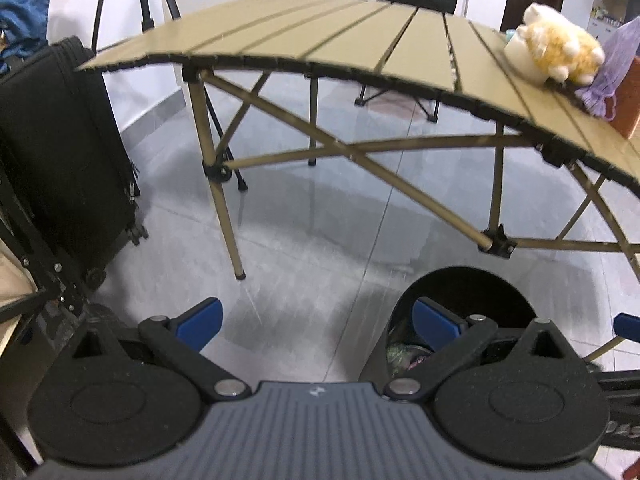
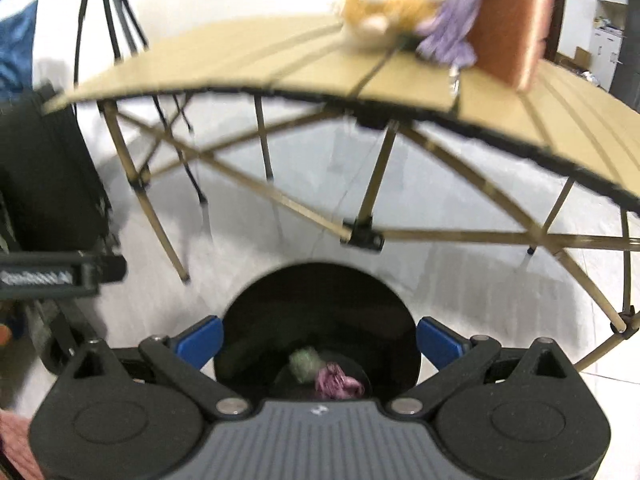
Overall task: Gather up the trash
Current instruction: 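Raise both tools back toward the table and approach the purple pouch and sponge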
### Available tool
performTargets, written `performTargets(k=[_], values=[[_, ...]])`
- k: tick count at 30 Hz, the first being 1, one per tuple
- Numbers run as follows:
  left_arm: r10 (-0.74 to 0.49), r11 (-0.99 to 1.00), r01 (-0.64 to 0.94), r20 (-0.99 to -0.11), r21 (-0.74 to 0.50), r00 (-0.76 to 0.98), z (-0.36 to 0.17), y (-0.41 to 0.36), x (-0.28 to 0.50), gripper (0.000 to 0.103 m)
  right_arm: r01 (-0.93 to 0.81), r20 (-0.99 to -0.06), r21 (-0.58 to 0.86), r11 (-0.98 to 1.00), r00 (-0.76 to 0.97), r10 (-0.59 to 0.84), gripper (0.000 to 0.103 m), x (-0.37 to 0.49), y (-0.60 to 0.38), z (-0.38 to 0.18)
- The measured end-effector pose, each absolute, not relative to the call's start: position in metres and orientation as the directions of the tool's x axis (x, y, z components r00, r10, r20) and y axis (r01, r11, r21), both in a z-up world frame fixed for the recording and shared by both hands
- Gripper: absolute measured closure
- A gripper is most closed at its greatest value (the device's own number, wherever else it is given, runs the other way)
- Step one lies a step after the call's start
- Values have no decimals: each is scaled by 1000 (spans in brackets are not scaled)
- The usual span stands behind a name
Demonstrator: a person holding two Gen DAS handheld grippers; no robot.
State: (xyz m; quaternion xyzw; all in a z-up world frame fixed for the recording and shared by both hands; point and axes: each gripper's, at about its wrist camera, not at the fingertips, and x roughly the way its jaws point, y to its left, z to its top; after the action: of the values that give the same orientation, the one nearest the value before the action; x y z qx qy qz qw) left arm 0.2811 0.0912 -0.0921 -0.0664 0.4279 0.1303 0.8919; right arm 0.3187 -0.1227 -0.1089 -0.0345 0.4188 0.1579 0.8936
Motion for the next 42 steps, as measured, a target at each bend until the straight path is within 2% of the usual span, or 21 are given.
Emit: performTargets(k=[11,16,21,26,29,31,33,35,40,42], values=[[180,961,-275,-675,-35,716,-58,76,276,0,-283,-479,137,949,820,313,0,314,-159,-53],[170,967,-249,-600,-51,782,-34,62,282,0,-251,-341,102,963,900,271,0,321,-172,-35],[157,969,-239,-580,-67,799,-21,47,300,0,-219,-264,92,971,935,236,0,342,-176,-29],[165,966,-247,-562,-73,810,-12,38,326,0,-132,-194,23,991,972,134,2,356,-168,-26],[167,965,-250,-559,-75,812,-8,35,341,0,-126,-214,50,991,968,134,12,376,-168,-28],[168,963,-255,-558,-81,813,-6,34,350,0,-121,-225,71,990,965,134,14,392,-169,-30],[166,961,-260,-559,-92,813,-5,33,359,0,-110,-232,98,989,964,130,26,401,-170,-32],[159,960,-259,-559,-103,814,-5,33,365,0,-99,-238,119,988,963,125,34,411,-173,-33],[142,960,-251,-561,-122,815,-3,29,385,0,-87,-243,166,982,962,127,45,439,-179,-33],[132,961,-244,-562,-129,816,-3,28,392,0,-107,-262,177,978,953,151,57,452,-179,-36]])
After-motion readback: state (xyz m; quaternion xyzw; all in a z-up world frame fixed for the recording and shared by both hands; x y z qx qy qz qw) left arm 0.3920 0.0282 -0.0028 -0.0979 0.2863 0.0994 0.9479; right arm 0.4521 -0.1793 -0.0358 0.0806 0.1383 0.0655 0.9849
